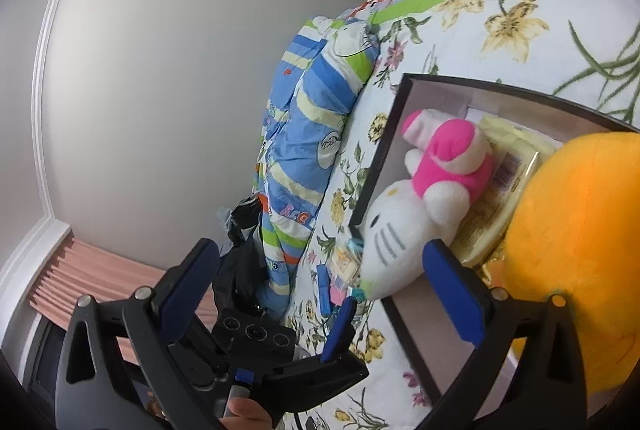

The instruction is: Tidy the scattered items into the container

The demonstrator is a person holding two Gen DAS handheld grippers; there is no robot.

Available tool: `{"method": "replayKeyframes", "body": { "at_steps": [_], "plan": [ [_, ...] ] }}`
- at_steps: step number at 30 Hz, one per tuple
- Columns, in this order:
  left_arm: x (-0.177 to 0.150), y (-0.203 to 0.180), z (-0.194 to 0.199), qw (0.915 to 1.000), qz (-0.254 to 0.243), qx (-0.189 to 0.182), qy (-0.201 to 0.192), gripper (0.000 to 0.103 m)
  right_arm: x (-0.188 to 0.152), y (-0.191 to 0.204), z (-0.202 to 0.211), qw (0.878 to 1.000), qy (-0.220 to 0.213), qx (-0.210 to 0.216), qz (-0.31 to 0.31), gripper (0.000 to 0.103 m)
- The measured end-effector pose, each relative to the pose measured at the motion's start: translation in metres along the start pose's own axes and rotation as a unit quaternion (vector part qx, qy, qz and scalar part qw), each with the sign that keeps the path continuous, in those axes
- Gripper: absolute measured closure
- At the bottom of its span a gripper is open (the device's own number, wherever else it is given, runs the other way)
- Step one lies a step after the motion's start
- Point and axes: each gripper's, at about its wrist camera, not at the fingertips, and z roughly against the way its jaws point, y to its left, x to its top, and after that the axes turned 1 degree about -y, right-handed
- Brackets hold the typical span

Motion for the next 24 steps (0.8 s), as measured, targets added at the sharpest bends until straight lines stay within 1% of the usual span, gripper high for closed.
{"method": "replayKeyframes", "body": {
  "at_steps": [5,10,12,14,17,19,21,22,23,24],
  "plan": [
    [-0.006,-0.012,0.013,0.9999,-0.008,-0.008,-0.002,0.002,-0.016,0.02,0.007,1.0,0.006,-0.001,0.021,0.0],
    [-0.015,-0.024,0.027,0.9996,-0.026,-0.008,-0.004,0.002,-0.036,0.036,0.015,0.998,0.02,-0.022,0.051,0.0],
    [-0.017,-0.032,0.028,0.9994,-0.034,-0.009,-0.003,0.002,-0.043,0.042,0.019,0.997,0.025,-0.042,0.064,0.0],
    [-0.023,-0.041,0.035,0.9985,-0.053,-0.008,-0.003,0.001,-0.051,0.05,0.027,0.993,0.029,-0.073,0.088,0.0],
    [-0.037,-0.059,0.048,0.9935,-0.113,0.01,-0.003,0.001,-0.061,0.059,0.039,0.985,0.026,-0.113,0.125,0.0],
    [-0.051,-0.075,0.058,0.9846,-0.17,0.039,-0.013,0.001,-0.069,0.066,0.05,0.976,0.02,-0.145,0.159,0.0],
    [-0.063,-0.084,0.066,0.9715,-0.221,0.082,-0.025,0.001,-0.077,0.073,0.063,0.965,0.01,-0.177,0.195,0.0],
    [-0.072,-0.093,0.07,0.9581,-0.26,0.116,-0.033,0.001,-0.08,0.076,0.069,0.959,0.004,-0.19,0.211,0.0],
    [-0.079,-0.099,0.073,0.9456,-0.29,0.142,-0.038,0.001,-0.084,0.079,0.075,0.953,-0.003,-0.202,0.226,0.0],
    [-0.091,-0.106,0.076,0.9256,-0.332,0.176,-0.045,0.001,-0.088,0.081,0.081,0.947,-0.011,-0.213,0.242,0.0]
  ]
}}
